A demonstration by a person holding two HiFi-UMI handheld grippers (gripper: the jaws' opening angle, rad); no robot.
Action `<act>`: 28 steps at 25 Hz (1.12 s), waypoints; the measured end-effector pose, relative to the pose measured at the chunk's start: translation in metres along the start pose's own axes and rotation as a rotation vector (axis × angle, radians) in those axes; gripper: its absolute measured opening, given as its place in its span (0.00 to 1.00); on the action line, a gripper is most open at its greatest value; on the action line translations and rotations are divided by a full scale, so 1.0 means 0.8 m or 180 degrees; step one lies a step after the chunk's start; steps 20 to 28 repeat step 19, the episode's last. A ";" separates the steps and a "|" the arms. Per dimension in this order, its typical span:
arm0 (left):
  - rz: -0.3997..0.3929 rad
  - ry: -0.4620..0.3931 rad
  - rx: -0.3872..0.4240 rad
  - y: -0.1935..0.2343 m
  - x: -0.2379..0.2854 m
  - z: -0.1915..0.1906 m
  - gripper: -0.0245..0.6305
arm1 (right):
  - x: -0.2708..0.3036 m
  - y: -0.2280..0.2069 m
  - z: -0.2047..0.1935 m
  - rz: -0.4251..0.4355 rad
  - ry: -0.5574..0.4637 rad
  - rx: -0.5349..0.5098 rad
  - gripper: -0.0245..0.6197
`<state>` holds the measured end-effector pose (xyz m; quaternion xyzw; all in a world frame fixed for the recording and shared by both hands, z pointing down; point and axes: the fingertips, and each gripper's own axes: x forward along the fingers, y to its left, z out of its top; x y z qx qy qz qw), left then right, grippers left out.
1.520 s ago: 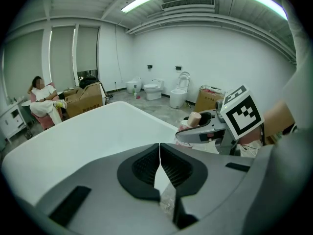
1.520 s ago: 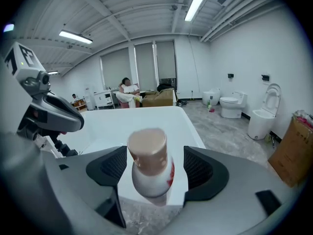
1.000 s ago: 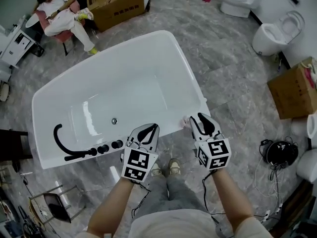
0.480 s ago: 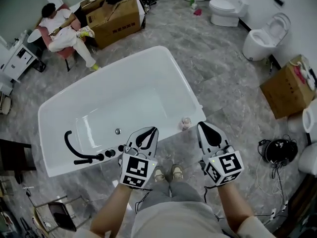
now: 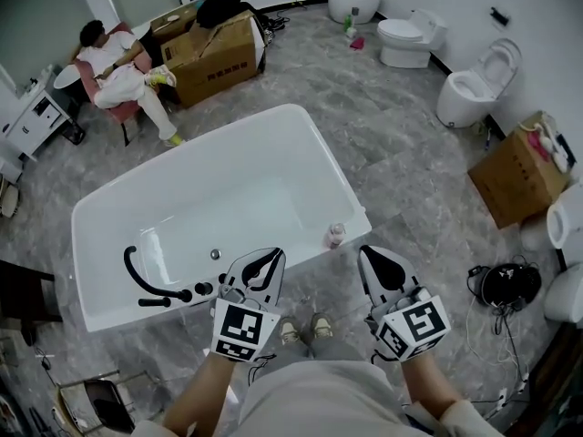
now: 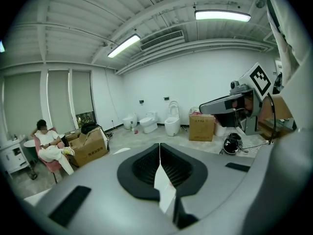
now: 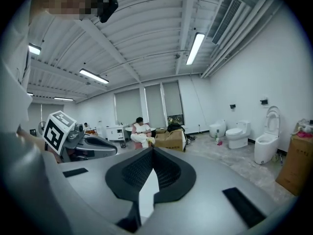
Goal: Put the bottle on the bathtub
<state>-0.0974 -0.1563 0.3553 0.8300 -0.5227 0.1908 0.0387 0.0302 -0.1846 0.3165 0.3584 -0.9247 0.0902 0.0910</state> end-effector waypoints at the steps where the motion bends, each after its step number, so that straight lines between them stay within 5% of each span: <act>1: 0.0005 -0.0007 -0.0004 -0.001 -0.004 0.001 0.07 | -0.002 0.004 0.000 0.0015 0.0005 0.0007 0.08; 9: 0.0018 -0.0085 -0.0088 -0.004 -0.035 -0.007 0.07 | -0.012 0.037 -0.009 0.0162 0.0096 0.0064 0.08; 15: -0.0009 -0.0149 -0.0105 -0.007 -0.040 -0.003 0.07 | -0.008 0.030 -0.018 -0.0039 0.0185 -0.0030 0.08; 28: -0.0003 -0.0177 -0.0109 -0.004 -0.043 -0.004 0.07 | -0.001 0.029 -0.023 -0.0033 0.0209 0.0053 0.08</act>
